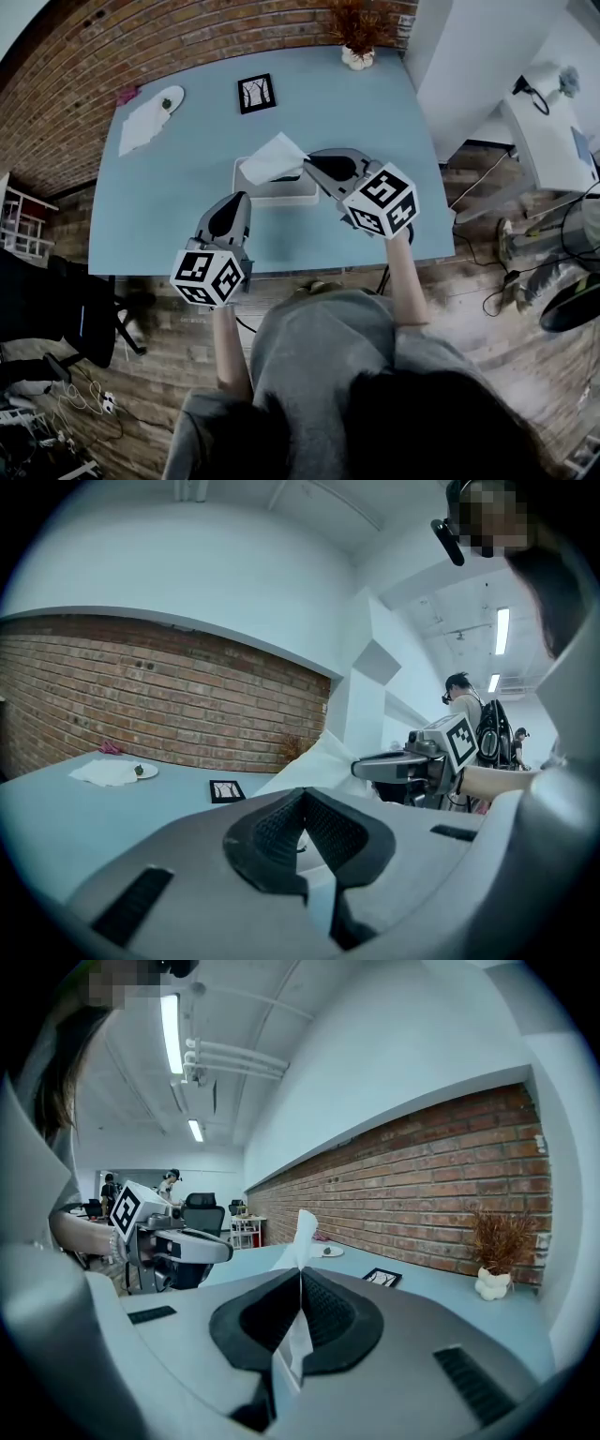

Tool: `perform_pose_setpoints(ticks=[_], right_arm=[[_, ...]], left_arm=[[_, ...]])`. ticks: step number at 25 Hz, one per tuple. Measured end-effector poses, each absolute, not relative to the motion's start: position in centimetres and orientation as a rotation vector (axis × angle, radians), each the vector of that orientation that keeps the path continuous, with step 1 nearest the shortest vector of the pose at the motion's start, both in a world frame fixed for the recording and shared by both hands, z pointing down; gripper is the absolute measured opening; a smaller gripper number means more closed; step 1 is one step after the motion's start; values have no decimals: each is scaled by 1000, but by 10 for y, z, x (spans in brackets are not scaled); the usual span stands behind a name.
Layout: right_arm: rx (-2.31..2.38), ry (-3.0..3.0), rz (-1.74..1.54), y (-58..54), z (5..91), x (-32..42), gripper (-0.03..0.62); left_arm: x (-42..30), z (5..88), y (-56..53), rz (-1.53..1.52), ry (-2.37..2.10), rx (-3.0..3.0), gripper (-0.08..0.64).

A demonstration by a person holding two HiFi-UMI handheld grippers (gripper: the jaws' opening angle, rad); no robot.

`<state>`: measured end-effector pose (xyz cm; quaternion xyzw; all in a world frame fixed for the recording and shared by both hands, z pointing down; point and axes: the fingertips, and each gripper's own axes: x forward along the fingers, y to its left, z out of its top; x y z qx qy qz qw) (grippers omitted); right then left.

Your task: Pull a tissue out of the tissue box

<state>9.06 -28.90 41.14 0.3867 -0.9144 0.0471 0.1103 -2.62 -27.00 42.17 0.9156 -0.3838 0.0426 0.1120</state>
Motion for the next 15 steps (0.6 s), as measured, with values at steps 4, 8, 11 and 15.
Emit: perform_pose_setpoints(ticks=[4, 8, 11, 15], right_arm=[[1126, -2680, 141, -290, 417, 94, 3], [1112, -2688, 134, -289, 419, 96, 3], [1099, -2697, 126, -290, 417, 97, 3], [1089, -2707, 111, -293, 414, 98, 3]], left_arm=[[-25, 424, -272, 123, -1127, 2684, 3], [-22, 424, -273, 117, -1129, 2687, 3], [-19, 425, -275, 112, -1126, 2687, 3], [-17, 426, -277, 105, -1121, 2685, 3]])
